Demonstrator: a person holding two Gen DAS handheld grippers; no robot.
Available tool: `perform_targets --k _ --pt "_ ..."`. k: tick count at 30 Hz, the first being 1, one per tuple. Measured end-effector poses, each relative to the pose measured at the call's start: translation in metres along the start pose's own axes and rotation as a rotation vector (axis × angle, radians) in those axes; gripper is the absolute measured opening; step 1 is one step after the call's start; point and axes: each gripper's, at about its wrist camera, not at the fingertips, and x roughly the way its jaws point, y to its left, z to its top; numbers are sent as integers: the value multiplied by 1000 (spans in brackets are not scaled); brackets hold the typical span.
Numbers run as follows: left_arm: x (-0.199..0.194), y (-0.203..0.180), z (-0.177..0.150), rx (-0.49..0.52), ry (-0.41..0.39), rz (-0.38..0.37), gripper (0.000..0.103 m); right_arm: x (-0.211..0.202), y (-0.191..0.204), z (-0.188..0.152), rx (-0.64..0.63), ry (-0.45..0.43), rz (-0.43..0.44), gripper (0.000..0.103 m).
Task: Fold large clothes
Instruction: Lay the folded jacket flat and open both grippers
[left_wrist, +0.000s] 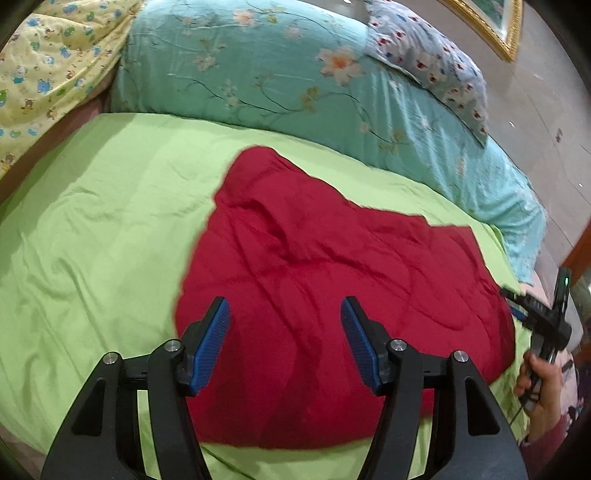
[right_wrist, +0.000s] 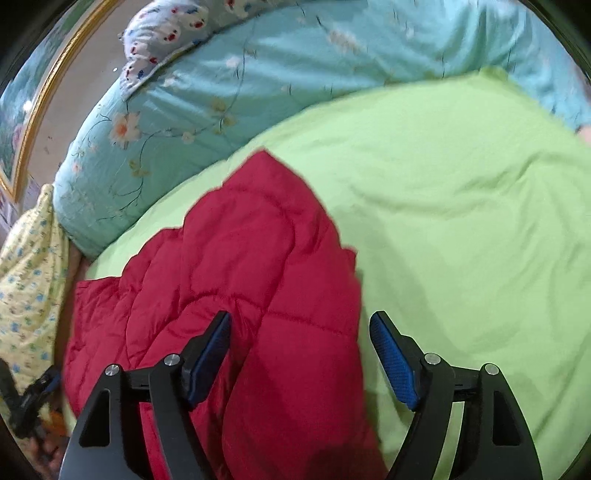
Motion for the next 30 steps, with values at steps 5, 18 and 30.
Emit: perform_targets --k 5,18,30 --pt "-6 -23 -17 49 22 -54 62 -39 9 5 -5 -118 -3 79" --pt "16 -56 -41 153 59 -71 62 -14 110 -45 -382 52 150 79" --pt "77 -43 -15 115 115 -8 64 53 99 -29 -391 154 16 79"
